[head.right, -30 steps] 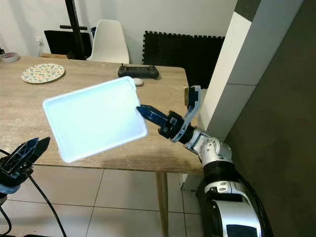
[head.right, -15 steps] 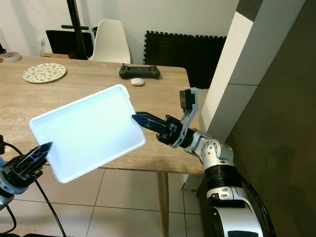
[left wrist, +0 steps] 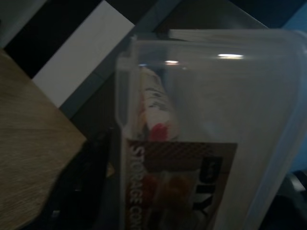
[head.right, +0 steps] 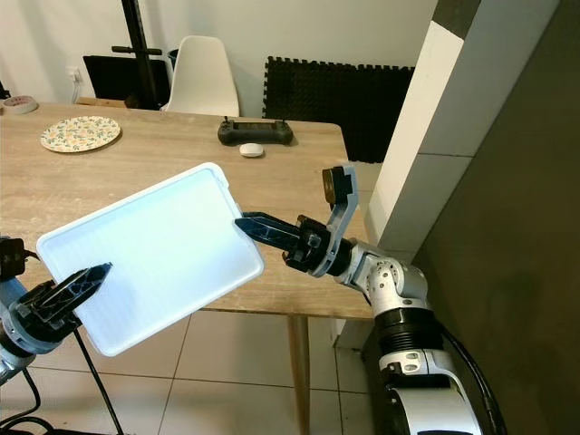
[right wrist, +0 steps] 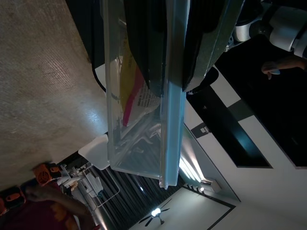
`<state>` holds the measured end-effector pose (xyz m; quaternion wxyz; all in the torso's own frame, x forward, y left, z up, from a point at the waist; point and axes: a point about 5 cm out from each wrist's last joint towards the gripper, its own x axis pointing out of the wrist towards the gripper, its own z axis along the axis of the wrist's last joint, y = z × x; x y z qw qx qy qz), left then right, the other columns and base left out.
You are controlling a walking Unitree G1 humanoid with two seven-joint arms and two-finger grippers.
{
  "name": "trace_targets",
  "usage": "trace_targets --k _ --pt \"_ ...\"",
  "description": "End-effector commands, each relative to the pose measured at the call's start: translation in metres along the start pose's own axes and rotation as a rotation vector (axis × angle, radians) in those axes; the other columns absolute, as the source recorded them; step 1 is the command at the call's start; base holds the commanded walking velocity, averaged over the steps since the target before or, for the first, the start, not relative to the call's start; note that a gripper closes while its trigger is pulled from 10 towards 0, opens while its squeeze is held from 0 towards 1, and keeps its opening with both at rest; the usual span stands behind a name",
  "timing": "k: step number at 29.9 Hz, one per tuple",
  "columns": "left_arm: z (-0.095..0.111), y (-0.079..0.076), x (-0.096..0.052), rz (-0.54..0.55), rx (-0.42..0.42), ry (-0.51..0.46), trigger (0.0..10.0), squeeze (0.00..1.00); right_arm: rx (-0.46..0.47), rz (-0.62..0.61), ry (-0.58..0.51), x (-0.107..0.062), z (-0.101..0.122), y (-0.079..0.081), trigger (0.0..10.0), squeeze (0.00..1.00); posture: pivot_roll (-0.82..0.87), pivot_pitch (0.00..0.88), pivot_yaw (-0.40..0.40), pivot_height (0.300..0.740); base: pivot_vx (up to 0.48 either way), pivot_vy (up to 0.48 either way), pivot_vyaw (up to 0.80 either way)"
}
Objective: Restocking fridge
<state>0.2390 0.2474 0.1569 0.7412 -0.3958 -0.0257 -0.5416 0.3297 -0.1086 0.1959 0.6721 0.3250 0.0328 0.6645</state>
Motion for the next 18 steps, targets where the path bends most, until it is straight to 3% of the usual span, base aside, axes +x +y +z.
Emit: trace_targets --k 1,14,15,18 --pt "-0.0035 -0.0036 0.0033 -0.038 -0.021 0.009 0.0 0.0 -0.01 0.023 -0.006 0.0013 0.0004 0.0032 0.0 0.0 -0.03 0.009 -0.037 0.74 0.0 0.0 0.0" --pt "0.0 -0.0074 -0.001 -0.03 -0.005 0.011 0.0 0.0 -0.026 -0.017 -0.015 -0.0008 0.0013 0.0006 0.0 0.0 -0.02 0.0 -0.038 0.74 0.0 0.0 0.0" --pt "0.0015 -0.0081 -0.0024 -0.018 0.009 0.025 10.0 0.0 -0.063 -0.038 -0.008 -0.0028 0.0015 -0.0007 10.0 0.0 -0.02 0.0 -0.042 0.74 0.0 0.0 0.0" --pt "0.0024 -0.0081 -0.0033 -0.006 0.017 0.047 10.0 0.0 -0.088 -0.053 0.007 -0.0053 0.0008 -0.0021 10.0 0.0 -0.02 0.0 -0.042 0.74 0.0 0.0 0.0"
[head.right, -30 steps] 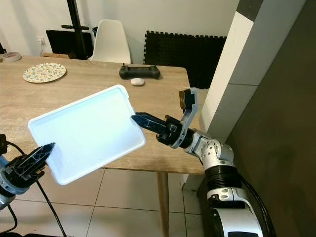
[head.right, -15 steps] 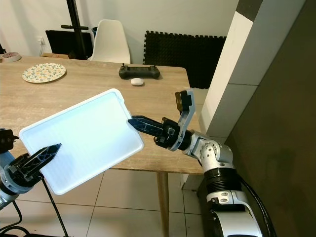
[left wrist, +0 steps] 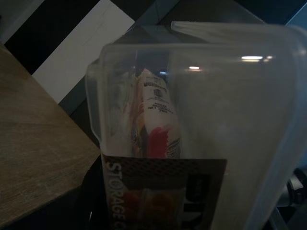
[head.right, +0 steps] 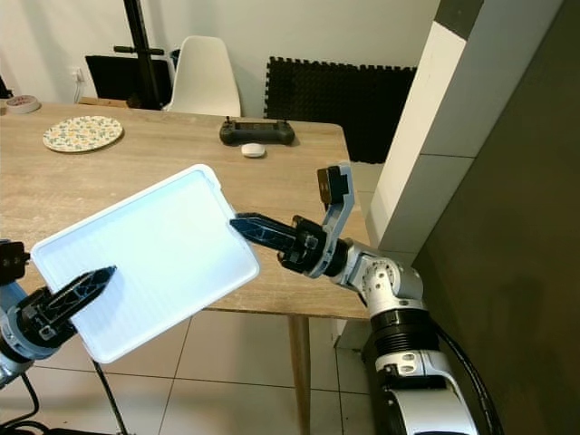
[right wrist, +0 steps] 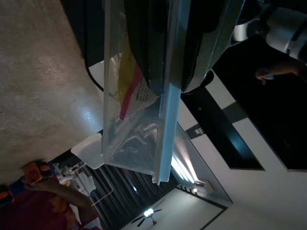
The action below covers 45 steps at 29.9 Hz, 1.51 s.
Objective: Restocking fridge
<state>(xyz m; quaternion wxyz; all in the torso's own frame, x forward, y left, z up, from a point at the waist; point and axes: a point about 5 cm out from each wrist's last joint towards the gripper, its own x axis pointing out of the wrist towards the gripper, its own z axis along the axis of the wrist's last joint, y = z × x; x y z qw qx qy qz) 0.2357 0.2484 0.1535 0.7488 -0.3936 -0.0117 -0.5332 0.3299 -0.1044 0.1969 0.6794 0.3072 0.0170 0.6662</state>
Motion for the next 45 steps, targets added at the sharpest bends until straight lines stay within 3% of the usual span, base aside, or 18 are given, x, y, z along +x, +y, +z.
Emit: trace_targets --k 1,2,13,18,20,21,22,27,39,40,45 --pt "0.007 -0.008 -0.001 -0.028 0.032 0.054 10.0 0.0 -0.056 -0.036 0.024 -0.013 0.001 -0.001 10.0 0.62 -0.02 0.002 -0.045 0.74 0.0 0.0 0.0" --pt "0.01 -0.008 -0.002 -0.02 0.041 0.077 10.0 0.0 -0.069 -0.016 0.052 -0.016 0.001 0.002 10.0 1.0 -0.02 0.002 -0.045 0.74 0.0 0.0 0.0" --pt "0.024 -0.013 -0.003 -0.021 0.059 0.19 10.0 0.0 -0.093 0.065 0.17 -0.033 0.015 0.014 10.0 1.0 -0.02 0.015 -0.051 0.74 0.0 0.0 0.0" --pt "0.018 -0.016 0.007 -0.073 0.035 0.272 10.0 0.0 -0.041 0.105 0.335 -0.028 -0.006 0.018 10.0 1.0 -0.02 0.018 -0.053 0.74 0.0 0.0 0.0" --pt "0.018 -0.016 0.007 -0.073 0.035 0.272 10.0 0.0 -0.041 0.105 0.335 -0.028 -0.006 0.018 10.0 1.0 -0.02 0.018 -0.053 0.74 0.0 0.0 0.0" --pt "0.017 -0.016 0.009 -0.082 0.032 0.284 10.0 0.0 -0.039 0.103 0.365 -0.027 -0.011 0.017 10.0 0.92 -0.02 0.017 -0.053 0.74 0.0 0.0 0.0" --pt "0.016 -0.016 0.013 -0.098 0.027 0.296 10.0 0.0 -0.048 0.079 0.388 -0.024 -0.015 0.014 10.0 0.0 -0.03 0.017 -0.052 0.74 0.0 0.0 0.0" --pt "0.009 -0.017 0.02 -0.143 0.004 0.338 10.0 0.0 -0.051 0.06 0.392 -0.016 -0.018 0.011 10.0 0.0 -0.03 0.017 -0.052 0.74 0.0 0.0 0.0" --pt "0.0 -0.018 0.022 -0.155 -0.007 0.394 10.0 0.0 -0.023 0.095 0.423 -0.016 -0.02 0.017 10.0 0.0 -0.03 0.021 -0.052 0.74 0.0 0.0 0.0" --pt "-0.001 -0.018 0.022 -0.157 -0.008 0.397 10.0 0.0 -0.02 0.095 0.423 -0.016 -0.02 0.017 0.4 0.0 -0.03 0.02 -0.053 0.74 0.0 0.0 0.0" --pt "-0.003 -0.018 0.023 -0.162 -0.008 0.407 10.0 0.0 -0.015 0.088 0.437 -0.018 -0.022 0.016 0.0 0.0 -0.03 0.021 -0.054 0.74 0.0 0.0 0.0"
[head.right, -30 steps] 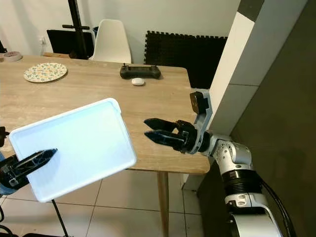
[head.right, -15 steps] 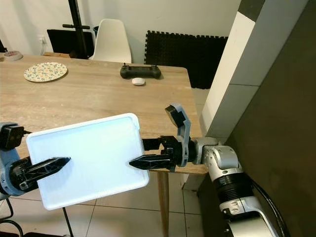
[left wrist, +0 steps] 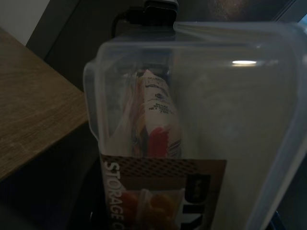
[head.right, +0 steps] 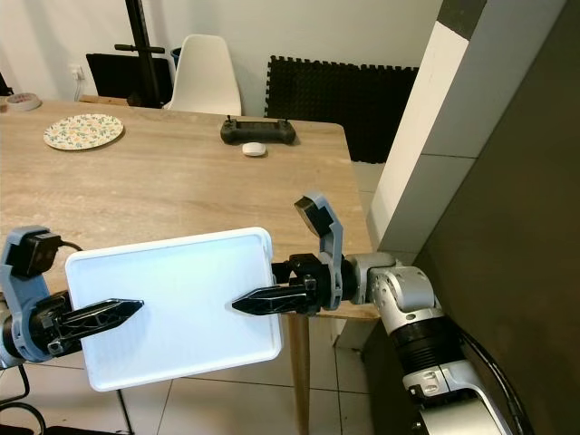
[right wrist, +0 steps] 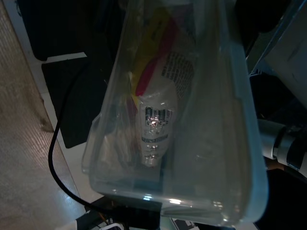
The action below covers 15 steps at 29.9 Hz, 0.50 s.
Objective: Restocking fridge
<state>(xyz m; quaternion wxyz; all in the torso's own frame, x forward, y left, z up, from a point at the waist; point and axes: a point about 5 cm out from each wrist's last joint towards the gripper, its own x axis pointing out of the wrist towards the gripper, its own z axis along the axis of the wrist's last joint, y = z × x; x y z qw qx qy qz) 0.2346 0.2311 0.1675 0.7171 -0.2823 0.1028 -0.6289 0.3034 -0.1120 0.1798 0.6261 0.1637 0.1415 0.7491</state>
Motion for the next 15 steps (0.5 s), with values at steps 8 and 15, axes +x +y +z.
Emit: trace_targets --k 8,15 --pt "0.0003 -0.005 0.0092 -0.07 0.009 0.057 10.0 0.0 -0.006 -0.076 0.039 -0.0059 -0.0045 -0.0041 0.0 0.0 -0.04 0.021 -0.054 0.74 0.0 0.0 0.0" --pt "-0.0012 -0.0035 0.0109 -0.06 0.02 0.044 10.0 0.83 0.007 -0.097 0.036 -0.0082 -0.0086 -0.0059 0.0 0.0 -0.04 0.021 -0.054 0.74 0.0 0.0 0.0"
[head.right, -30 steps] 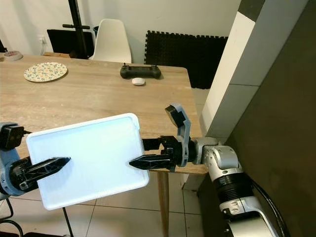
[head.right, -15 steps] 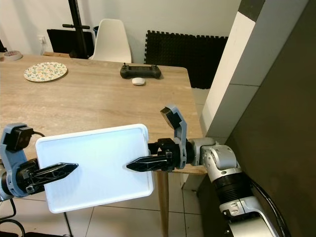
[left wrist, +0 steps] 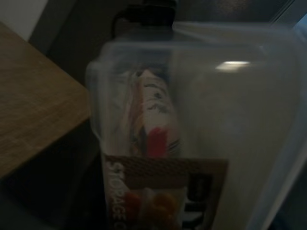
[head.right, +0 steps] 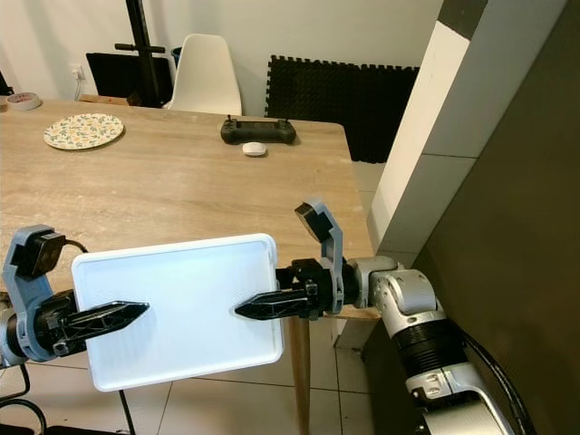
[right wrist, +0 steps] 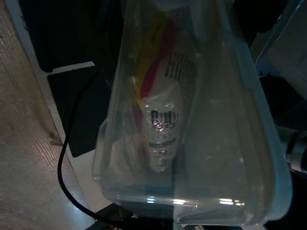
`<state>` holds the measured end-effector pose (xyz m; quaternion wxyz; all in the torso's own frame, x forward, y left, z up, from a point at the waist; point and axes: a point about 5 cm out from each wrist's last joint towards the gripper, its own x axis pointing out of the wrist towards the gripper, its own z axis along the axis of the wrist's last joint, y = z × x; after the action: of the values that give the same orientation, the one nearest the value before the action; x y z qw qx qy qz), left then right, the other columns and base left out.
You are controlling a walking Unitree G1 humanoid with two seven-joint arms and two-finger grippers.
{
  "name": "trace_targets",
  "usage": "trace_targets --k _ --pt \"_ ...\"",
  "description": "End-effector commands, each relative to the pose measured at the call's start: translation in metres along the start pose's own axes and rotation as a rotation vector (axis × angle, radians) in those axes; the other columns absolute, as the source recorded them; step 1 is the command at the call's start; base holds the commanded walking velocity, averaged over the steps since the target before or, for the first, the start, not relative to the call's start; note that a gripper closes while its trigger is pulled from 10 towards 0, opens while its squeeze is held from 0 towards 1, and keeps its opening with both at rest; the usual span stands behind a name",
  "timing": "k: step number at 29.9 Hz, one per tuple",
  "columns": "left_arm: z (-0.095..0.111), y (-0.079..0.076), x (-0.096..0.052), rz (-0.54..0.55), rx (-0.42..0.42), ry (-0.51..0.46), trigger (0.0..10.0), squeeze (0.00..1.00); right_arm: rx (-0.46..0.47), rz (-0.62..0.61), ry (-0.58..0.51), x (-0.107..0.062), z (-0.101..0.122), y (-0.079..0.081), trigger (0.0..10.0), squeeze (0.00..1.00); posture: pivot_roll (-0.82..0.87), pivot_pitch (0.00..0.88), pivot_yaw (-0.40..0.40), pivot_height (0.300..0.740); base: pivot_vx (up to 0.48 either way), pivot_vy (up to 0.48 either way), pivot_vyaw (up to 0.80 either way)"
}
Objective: Restocking fridge
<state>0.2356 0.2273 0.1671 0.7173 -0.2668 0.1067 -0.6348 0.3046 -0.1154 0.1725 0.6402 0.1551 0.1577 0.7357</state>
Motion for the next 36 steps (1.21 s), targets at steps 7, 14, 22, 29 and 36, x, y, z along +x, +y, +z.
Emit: trace_targets --k 7,14,22,29,36 --pt "-0.009 0.004 -0.01 0.028 -0.042 -0.061 10.0 1.0 0.016 -0.151 -0.094 -0.013 -0.005 -0.012 0.0 0.0 -0.04 0.015 -0.052 0.74 0.0 0.0 0.0" --pt "-0.017 0.006 -0.031 0.124 -0.057 -0.117 10.0 1.0 0.034 -0.205 -0.229 -0.029 0.0 -0.014 0.0 0.0 -0.03 0.012 -0.051 0.74 0.0 0.0 0.0" --pt "-0.031 0.007 -0.056 0.242 -0.093 -0.147 10.0 1.0 0.027 -0.198 -0.379 -0.053 0.014 -0.006 0.0 0.0 -0.03 0.01 -0.051 0.74 0.0 0.0 0.0" --pt "-0.041 0.029 -0.071 0.47 -0.038 -0.218 10.0 0.0 0.017 -0.376 -0.588 -0.068 0.024 -0.02 0.0 0.0 -0.03 0.011 -0.044 0.74 0.0 0.0 0.0" --pt "-0.042 0.06 -0.08 0.775 0.03 -0.419 10.0 0.0 0.077 -0.461 -0.735 -0.065 0.014 -0.028 0.0 0.0 -0.03 0.006 -0.038 0.74 0.0 0.0 0.0"
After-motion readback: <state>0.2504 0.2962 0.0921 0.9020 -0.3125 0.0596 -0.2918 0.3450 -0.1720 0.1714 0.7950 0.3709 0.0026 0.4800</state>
